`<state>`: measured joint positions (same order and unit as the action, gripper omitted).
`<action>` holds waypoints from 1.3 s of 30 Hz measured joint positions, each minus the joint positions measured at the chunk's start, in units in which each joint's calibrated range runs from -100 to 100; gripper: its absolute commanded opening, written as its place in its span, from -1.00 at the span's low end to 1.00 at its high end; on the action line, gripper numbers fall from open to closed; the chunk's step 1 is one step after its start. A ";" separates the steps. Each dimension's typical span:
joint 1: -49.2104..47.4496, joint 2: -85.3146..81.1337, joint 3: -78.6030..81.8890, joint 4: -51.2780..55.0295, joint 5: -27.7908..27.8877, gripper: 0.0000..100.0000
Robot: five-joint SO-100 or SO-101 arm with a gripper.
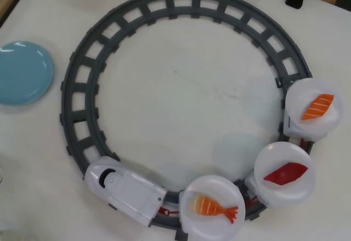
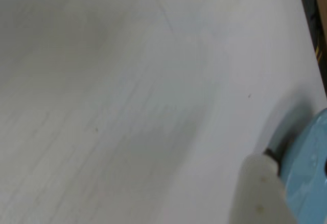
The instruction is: Pick up the sushi from the Shinkansen and put it on the blue dish
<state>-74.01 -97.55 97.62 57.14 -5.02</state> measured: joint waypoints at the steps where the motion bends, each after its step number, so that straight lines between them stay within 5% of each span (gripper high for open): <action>1: 0.00 0.00 0.00 0.00 0.00 -0.80; 28: 0.25 0.00 0.00 -1.26 0.05 -0.79; 39: 19.53 0.00 -18.66 -1.60 1.19 -0.78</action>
<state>-54.47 -97.55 78.96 55.55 -3.83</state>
